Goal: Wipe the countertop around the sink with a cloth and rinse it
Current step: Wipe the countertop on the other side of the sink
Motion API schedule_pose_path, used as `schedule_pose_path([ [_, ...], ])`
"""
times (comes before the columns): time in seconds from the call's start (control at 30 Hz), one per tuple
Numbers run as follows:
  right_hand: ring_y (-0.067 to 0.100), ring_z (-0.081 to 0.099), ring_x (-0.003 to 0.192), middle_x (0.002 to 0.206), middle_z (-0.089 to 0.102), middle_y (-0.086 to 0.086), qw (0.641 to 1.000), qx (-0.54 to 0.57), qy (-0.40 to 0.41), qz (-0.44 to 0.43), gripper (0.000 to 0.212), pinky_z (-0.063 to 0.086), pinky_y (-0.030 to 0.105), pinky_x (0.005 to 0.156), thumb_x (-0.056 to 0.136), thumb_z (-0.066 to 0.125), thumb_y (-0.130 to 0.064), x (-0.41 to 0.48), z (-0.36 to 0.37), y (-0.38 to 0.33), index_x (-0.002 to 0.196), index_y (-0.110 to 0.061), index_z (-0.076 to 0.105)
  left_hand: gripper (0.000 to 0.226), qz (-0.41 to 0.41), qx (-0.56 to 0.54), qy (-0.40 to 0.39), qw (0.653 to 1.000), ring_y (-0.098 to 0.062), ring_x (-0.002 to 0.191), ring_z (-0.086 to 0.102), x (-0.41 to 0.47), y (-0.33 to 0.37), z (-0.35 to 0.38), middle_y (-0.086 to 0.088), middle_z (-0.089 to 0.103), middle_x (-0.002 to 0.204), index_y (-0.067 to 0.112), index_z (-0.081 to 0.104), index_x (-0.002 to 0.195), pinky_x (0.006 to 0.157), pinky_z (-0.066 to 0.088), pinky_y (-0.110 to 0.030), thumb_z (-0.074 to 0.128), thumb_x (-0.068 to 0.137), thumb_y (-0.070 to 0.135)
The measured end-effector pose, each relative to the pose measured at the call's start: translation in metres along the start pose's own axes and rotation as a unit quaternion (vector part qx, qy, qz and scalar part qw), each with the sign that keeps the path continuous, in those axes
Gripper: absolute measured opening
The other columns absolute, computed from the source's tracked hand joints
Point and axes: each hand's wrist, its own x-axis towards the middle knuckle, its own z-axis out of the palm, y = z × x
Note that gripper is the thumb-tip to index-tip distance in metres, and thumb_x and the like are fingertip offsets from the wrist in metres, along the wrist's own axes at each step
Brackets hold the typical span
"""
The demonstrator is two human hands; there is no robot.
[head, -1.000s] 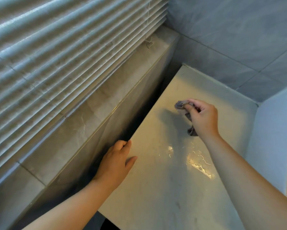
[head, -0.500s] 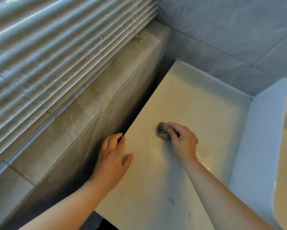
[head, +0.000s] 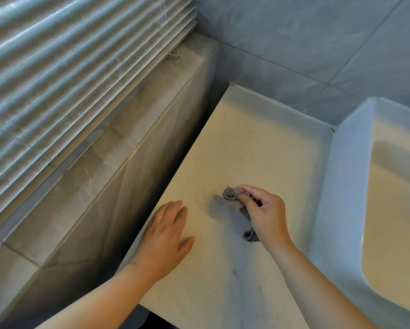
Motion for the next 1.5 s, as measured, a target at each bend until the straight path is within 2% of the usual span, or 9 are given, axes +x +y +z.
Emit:
schedule_pose_path([
  [0.13,0.009,0.070,0.088,0.090,0.075,-0.009,0.998,-0.003,0.052,-0.044,0.022,0.052,0.030,0.074,0.088,0.061,-0.010,0.045,-0.034,-0.014,0.088,-0.025,0.076,0.074,0.003,0.022,-0.005,1.000,-0.024,0.135,0.031,0.001,-0.002,0.003,-0.008,0.035,0.147,0.008,0.042,0.140,0.111,0.023,-0.033,0.028,0.088,0.058],
  [0.27,0.007,0.064,0.067,0.076,0.072,-0.010,0.992,-0.074,0.099,-0.022,0.030,0.054,0.032,0.066,0.088,0.063,-0.012,0.085,-0.050,-0.002,0.083,-0.040,0.071,0.076,0.003,0.024,0.000,1.000,-0.022,0.138,0.025,0.001,-0.001,0.004,-0.005,0.030,0.150,0.010,0.037,0.142,0.112,0.018,-0.032,0.024,0.087,0.062],
  [0.43,0.007,0.066,0.083,0.085,0.071,-0.020,0.984,-0.140,0.110,0.027,0.017,0.051,0.040,0.086,0.084,0.060,-0.030,0.090,-0.036,0.032,0.091,-0.039,0.072,0.075,0.002,0.028,0.005,1.000,-0.022,0.136,0.027,0.002,-0.001,0.004,-0.005,0.033,0.148,0.011,0.040,0.141,0.110,0.018,-0.032,0.024,0.087,0.061],
  [0.67,0.008,0.065,0.091,0.095,0.074,-0.009,0.981,-0.175,0.076,-0.016,0.019,0.034,0.001,0.076,0.088,0.062,-0.017,0.040,-0.017,0.038,0.100,-0.026,0.074,0.075,-0.004,0.025,-0.004,1.000,-0.024,0.134,0.031,0.002,0.001,0.003,-0.007,0.036,0.146,0.009,0.043,0.139,0.110,0.021,-0.033,0.025,0.087,0.061],
  [0.97,0.003,0.063,0.089,0.089,0.071,-0.017,0.982,-0.179,0.053,0.000,0.019,0.047,0.035,0.088,0.087,0.065,-0.020,-0.027,-0.001,0.040,0.098,-0.033,0.073,0.074,0.003,0.038,-0.007,0.999,-0.025,0.130,0.037,0.004,0.003,-0.002,-0.010,0.043,0.141,0.007,0.048,0.134,0.107,0.025,-0.033,0.027,0.086,0.060],
  [1.1,0.002,0.067,0.085,0.084,0.072,-0.023,0.997,-0.053,0.005,0.050,0.035,0.052,0.029,0.081,0.089,0.063,-0.012,-0.037,-0.009,0.020,0.083,-0.045,0.072,0.075,0.009,0.030,-0.003,1.000,-0.024,0.129,0.037,0.004,0.001,-0.004,-0.009,0.043,0.140,0.007,0.048,0.134,0.107,0.023,-0.030,0.027,0.086,0.060],
  [1.23,0.007,0.067,0.078,0.089,0.075,-0.007,0.997,0.028,0.064,0.029,0.027,0.050,0.027,0.064,0.092,0.057,-0.008,-0.022,-0.035,0.001,0.086,-0.026,0.076,0.075,0.009,0.026,-0.003,1.000,-0.023,0.129,0.036,0.004,0.001,-0.004,-0.009,0.043,0.141,0.008,0.048,0.135,0.106,0.023,-0.031,0.027,0.086,0.060],
  [1.4,0.014,0.070,0.087,0.091,0.074,-0.005,0.978,-0.065,0.198,-0.012,0.021,0.057,0.041,0.080,0.089,0.056,-0.017,0.031,-0.069,0.007,0.098,-0.024,0.073,0.077,0.008,0.026,0.003,1.000,-0.025,0.130,0.036,0.002,0.003,-0.004,-0.010,0.042,0.141,0.006,0.046,0.135,0.106,0.023,-0.031,0.025,0.085,0.060],
  [1.5,0.024,0.065,0.099,0.107,0.071,0.005,0.963,-0.168,0.213,0.002,0.028,0.051,0.036,0.086,0.090,0.056,-0.014,0.055,-0.078,0.026,0.115,-0.017,0.068,0.078,0.008,0.029,0.005,1.000,-0.025,0.131,0.034,0.003,0.002,-0.003,-0.009,0.040,0.143,0.006,0.045,0.137,0.107,0.022,-0.031,0.024,0.085,0.061],
])
